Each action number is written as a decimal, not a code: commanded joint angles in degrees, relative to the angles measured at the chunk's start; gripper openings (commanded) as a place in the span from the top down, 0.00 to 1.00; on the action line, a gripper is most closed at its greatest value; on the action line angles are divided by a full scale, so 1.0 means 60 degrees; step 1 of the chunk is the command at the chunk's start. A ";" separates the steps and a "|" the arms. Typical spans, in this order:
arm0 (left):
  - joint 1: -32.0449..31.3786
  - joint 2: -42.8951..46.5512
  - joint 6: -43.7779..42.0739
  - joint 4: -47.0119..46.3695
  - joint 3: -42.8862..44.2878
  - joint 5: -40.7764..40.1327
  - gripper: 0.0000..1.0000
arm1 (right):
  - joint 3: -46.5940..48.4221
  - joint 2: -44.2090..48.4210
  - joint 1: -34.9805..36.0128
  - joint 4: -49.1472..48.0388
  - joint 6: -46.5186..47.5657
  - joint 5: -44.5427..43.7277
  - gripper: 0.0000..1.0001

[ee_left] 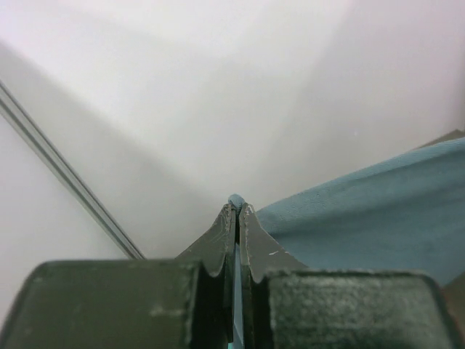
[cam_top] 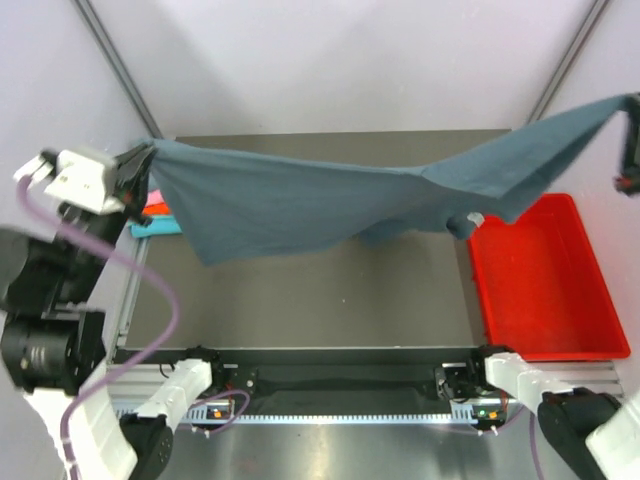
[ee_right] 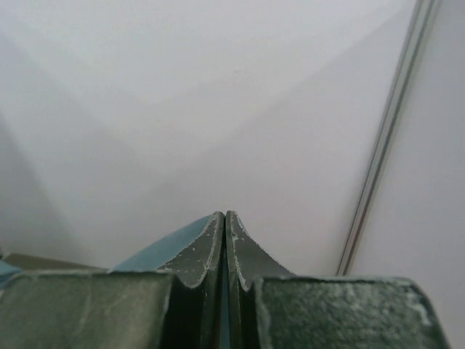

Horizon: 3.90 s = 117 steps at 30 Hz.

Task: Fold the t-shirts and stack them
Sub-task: Flatten the tshirt out, then fold the tshirt

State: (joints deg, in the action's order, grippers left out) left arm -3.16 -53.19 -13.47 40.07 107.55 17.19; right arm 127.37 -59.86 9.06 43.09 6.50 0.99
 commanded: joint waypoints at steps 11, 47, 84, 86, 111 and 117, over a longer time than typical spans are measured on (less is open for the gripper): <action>0.0028 0.0355 -0.0859 -0.2049 0.1118 -0.0463 1.00 | 0.2487 0.0176 -0.2139 -0.1424 -0.1742 0.1355 1.00; 0.0028 -1.0527 -0.2588 -0.2959 -0.0158 -0.2645 1.00 | 0.1656 -1.2641 -0.0089 -0.3107 0.0967 -0.0781 1.00; 0.0453 -1.2493 -0.2134 -0.3824 0.1192 -0.3408 1.00 | 0.2606 -1.4124 0.0614 -0.6845 0.2212 -0.1411 1.00; 0.0453 -1.2347 -0.2236 -0.3633 0.1177 -0.3276 1.00 | 0.2035 -1.3698 0.0512 -0.6554 0.2227 -0.1295 1.00; 0.0453 -0.8217 -0.2236 -0.1099 -0.2364 -0.1210 1.00 | -0.4952 -0.5761 0.1097 -0.2627 0.1157 0.0259 1.00; 0.0453 -0.6928 -0.2339 -0.0835 -0.3815 -0.1195 1.00 | -0.6286 -0.4529 0.1332 -0.2304 0.0982 0.0259 1.00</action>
State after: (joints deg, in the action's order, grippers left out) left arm -0.80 -100.36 -26.76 33.76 87.50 8.40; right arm 91.15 -92.88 16.27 28.05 13.76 2.11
